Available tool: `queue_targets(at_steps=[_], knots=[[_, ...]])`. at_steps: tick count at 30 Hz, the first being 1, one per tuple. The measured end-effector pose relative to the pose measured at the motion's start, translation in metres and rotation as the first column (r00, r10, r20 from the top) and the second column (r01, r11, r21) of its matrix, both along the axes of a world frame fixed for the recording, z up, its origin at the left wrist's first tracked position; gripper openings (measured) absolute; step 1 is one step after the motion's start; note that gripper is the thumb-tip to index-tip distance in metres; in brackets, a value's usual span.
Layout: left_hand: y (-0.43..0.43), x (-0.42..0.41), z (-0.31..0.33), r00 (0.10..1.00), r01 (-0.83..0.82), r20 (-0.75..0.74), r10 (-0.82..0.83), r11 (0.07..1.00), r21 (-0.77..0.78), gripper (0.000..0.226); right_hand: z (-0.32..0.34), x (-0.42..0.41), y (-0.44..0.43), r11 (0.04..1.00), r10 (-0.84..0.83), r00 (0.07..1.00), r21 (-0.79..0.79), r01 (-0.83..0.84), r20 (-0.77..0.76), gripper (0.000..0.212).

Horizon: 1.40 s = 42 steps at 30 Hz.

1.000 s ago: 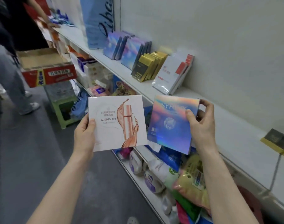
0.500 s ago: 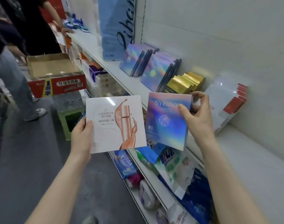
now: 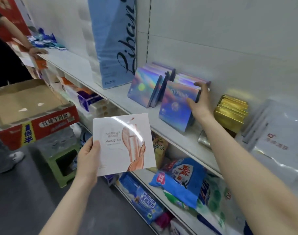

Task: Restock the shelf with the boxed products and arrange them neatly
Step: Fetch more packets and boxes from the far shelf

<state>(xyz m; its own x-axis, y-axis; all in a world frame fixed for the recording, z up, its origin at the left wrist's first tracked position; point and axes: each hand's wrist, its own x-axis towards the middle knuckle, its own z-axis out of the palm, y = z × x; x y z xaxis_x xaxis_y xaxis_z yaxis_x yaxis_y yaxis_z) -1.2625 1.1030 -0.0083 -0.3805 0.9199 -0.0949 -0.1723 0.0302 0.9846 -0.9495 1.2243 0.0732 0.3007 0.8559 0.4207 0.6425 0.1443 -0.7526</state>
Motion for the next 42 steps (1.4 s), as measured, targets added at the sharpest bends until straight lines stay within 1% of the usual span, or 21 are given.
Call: queue_targets(at_steps=[3, 5, 6, 8, 10, 12, 14, 16, 17, 19, 20, 21, 22, 23, 26, 28, 30, 33, 35, 38, 42], knots=[[0.022, -0.009, -0.004, 0.999, 0.05, 0.007, -0.05, 0.999, -0.015, 0.023, -0.003, 0.004, 0.013, 0.997, -0.067, 0.96, -0.012, 0.073, 0.271, 0.043], [0.034, -0.009, -0.006, 0.997, 0.077, 0.011, -0.077, 0.997, -0.014, 0.023, -0.002, 0.006, 0.019, 0.99, -0.134, 0.884, 0.015, 0.142, 0.449, 0.046], [0.039, -0.008, -0.007, 0.996, 0.093, 0.011, -0.093, 0.996, -0.008, 0.023, -0.001, 0.007, 0.023, 0.982, -0.172, 0.848, 0.022, 0.187, 0.502, 0.048], [0.047, -0.004, -0.008, 0.991, 0.131, 0.001, -0.131, 0.991, -0.006, 0.023, -0.002, 0.01, 0.03, 0.966, -0.228, 0.777, 0.038, 0.255, 0.587, 0.05], [0.054, -0.001, -0.009, 0.988, 0.157, -0.003, -0.157, 0.988, 0.002, 0.022, -0.004, 0.011, 0.035, 0.953, -0.237, 0.712, 0.014, 0.304, 0.662, 0.051], [0.061, 0.001, -0.013, 0.98, 0.199, -0.03, -0.198, 0.98, 0.026, 0.022, -0.005, 0.011, 0.036, 0.944, -0.233, 0.682, -0.007, 0.331, 0.693, 0.052], [0.065, 0.005, -0.013, 0.972, 0.231, -0.053, -0.229, 0.972, 0.037, 0.022, -0.004, 0.007, 0.03, 0.942, -0.243, 0.677, 0.004, 0.334, 0.694, 0.053], [0.067, 0.011, -0.014, 0.965, 0.259, -0.062, -0.256, 0.965, 0.048, 0.025, -0.004, -0.002, 0.015, 0.953, -0.265, 0.731, 0.059, 0.296, 0.628, 0.052], [0.068, 0.015, -0.014, 0.959, 0.279, -0.068, -0.276, 0.959, 0.05, 0.026, -0.006, -0.008, 0.004, 0.963, -0.258, 0.796, 0.075, 0.26, 0.547, 0.051], [0.069, 0.025, -0.017, 0.943, 0.327, -0.081, -0.321, 0.943, 0.059, 0.027, -0.01, -0.021, -0.021, 0.991, -0.129, 0.956, 0.013, 0.13, 0.262, 0.045], [0.069, 0.031, -0.018, 0.935, 0.348, -0.091, -0.342, 0.935, 0.068, 0.029, -0.012, -0.027, -0.037, 0.998, -0.027, 0.996, -0.057, 0.031, 0.079, 0.043], [0.069, 0.038, -0.019, 0.926, 0.373, -0.09, -0.366, 0.925, 0.075, 0.031, -0.015, -0.031, -0.054, 0.989, 0.057, 0.995, -0.133, -0.068, -0.083, 0.043], [0.068, 0.047, -0.018, 0.912, 0.408, -0.078, -0.402, 0.909, 0.082, 0.032, -0.019, -0.032, -0.069, 0.969, 0.098, 0.979, -0.205, -0.135, -0.181, 0.044], [0.067, 0.055, -0.018, 0.894, 0.448, -0.068, -0.444, 0.889, 0.088, 0.031, -0.024, -0.03, -0.083, 0.952, 0.112, 0.968, -0.256, -0.169, -0.223, 0.044], [0.061, 0.087, -0.018, 0.811, 0.585, -0.096, -0.577, 0.803, 0.112, 0.026, -0.036, -0.004, -0.123, 0.945, 0.042, 0.966, -0.304, -0.122, -0.256, 0.037], [0.054, 0.112, -0.016, 0.735, 0.678, -0.136, -0.665, 0.724, 0.124, 0.031, -0.038, 0.022, -0.149, 0.945, -0.03, 0.955, -0.319, -0.069, -0.295, 0.027], [0.044, 0.14, -0.009, 0.654, 0.756, -0.189, -0.732, 0.641, 0.133, 0.031, -0.036, 0.05, -0.177, 0.955, -0.091, 0.932, -0.297, -0.018, -0.35, 0.023], [0.03, 0.185, 0.008, 0.537, 0.839, -0.338, -0.773, 0.532, 0.116, 0.035, -0.026, 0.092, -0.217, 0.969, -0.17, 0.906, -0.231, 0.083, -0.387, 0.028], [0.025, 0.217, 0.022, 0.511, 0.849, -0.479, -0.714, 0.508, 0.147, 0.04, -0.016, 0.123, -0.244, 0.973, -0.206, 0.893, -0.185, 0.141, -0.4, 0.026], [0.017, 0.273, 0.044, 0.49, 0.855, -0.672, -0.555, 0.454, 0.249, 0.047, 0.001, 0.174, -0.284, 0.968, -0.249, 0.897, -0.136, 0.213, -0.366, 0.023], [0.002, 0.357, 0.065, 0.349, 0.899, -0.898, -0.267, 0.367, 0.24, 0.066, 0.027, 0.244, -0.329, 0.951, -0.305, 0.892, -0.051, 0.306, -0.335, 0.015]])
